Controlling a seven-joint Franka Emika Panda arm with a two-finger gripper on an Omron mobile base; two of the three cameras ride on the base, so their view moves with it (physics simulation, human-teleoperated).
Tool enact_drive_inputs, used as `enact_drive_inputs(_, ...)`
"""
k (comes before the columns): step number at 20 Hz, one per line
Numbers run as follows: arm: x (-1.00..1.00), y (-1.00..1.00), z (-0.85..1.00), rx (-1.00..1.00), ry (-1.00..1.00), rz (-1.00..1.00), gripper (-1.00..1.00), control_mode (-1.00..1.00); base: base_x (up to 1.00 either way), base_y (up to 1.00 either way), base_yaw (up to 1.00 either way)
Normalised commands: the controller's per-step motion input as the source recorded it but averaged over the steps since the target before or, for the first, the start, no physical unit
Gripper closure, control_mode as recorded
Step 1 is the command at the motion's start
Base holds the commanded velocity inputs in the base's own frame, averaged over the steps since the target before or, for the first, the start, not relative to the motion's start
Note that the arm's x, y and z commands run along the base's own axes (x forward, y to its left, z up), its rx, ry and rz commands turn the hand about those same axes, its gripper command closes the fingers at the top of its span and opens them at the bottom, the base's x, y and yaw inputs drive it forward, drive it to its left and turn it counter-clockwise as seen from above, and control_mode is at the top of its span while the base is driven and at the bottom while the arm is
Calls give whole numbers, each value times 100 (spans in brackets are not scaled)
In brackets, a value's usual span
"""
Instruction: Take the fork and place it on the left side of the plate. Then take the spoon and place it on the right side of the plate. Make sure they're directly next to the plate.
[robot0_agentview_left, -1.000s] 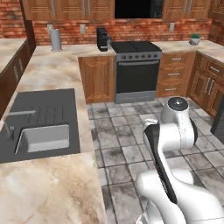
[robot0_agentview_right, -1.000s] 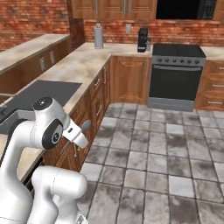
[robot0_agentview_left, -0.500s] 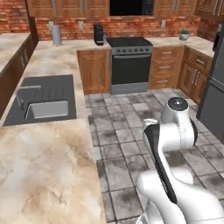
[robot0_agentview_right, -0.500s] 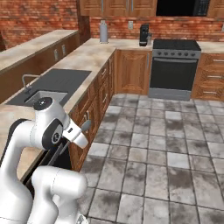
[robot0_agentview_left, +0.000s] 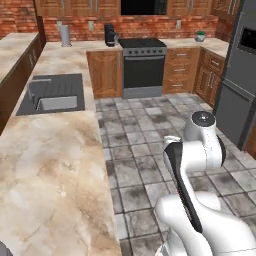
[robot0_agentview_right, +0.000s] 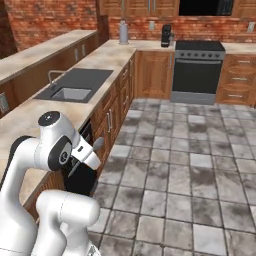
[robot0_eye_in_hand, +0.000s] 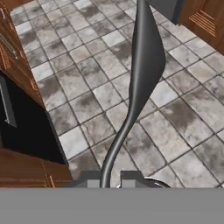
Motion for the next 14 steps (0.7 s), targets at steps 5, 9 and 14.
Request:
enact_drive_inputs(5, 0, 0, 0, 0, 0, 0, 100, 100, -100, -4, 0)
enact_drive_inputs(9, 0, 0, 0, 0, 0, 0, 100, 100, -100, -3, 0)
enact_drive_inputs(14, 0, 0, 0, 0, 0, 0, 100, 100, -100, -2, 0)
